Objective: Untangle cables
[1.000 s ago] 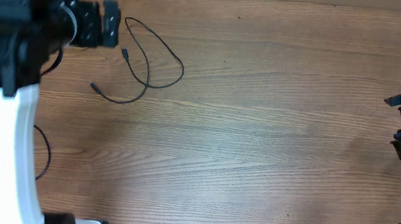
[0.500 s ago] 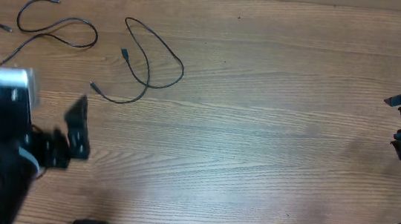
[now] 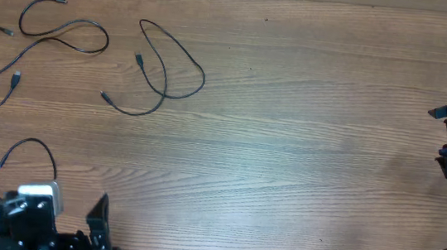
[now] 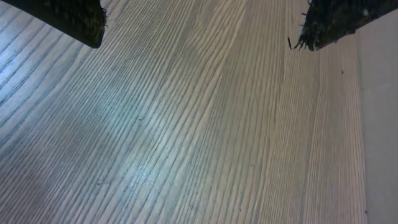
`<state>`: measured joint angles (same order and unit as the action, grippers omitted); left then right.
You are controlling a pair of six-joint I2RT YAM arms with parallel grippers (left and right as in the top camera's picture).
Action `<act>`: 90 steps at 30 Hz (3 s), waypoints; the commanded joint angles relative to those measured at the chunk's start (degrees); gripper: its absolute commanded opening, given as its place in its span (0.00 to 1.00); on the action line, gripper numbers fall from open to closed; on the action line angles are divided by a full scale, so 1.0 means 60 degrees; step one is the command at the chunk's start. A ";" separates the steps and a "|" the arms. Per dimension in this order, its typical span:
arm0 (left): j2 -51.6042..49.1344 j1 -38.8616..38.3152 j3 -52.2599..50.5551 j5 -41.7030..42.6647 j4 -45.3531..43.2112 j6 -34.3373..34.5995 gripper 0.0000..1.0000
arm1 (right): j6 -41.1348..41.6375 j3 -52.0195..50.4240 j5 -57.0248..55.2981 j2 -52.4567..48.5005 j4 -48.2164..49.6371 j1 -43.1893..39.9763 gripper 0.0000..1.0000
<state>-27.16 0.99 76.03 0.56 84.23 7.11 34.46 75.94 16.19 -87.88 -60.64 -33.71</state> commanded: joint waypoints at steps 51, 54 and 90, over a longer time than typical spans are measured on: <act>0.4503 0.0062 -0.0747 -0.0193 0.0743 0.0124 1.00 | 0.0007 0.0157 -0.0004 0.0127 0.0051 -0.0011 1.00; 0.4473 0.0109 -0.0754 -0.0157 0.0645 0.0102 0.99 | 0.0007 0.0157 -0.0004 0.0127 0.0051 -0.0011 1.00; 0.4495 -0.0670 -0.9391 0.0368 -0.9439 -0.0062 0.99 | 0.0007 0.0160 -0.0004 0.0127 0.0051 -0.0011 1.00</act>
<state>-0.69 -2.76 24.25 1.58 31.46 7.05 34.48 75.94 16.27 -87.88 -60.60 -33.71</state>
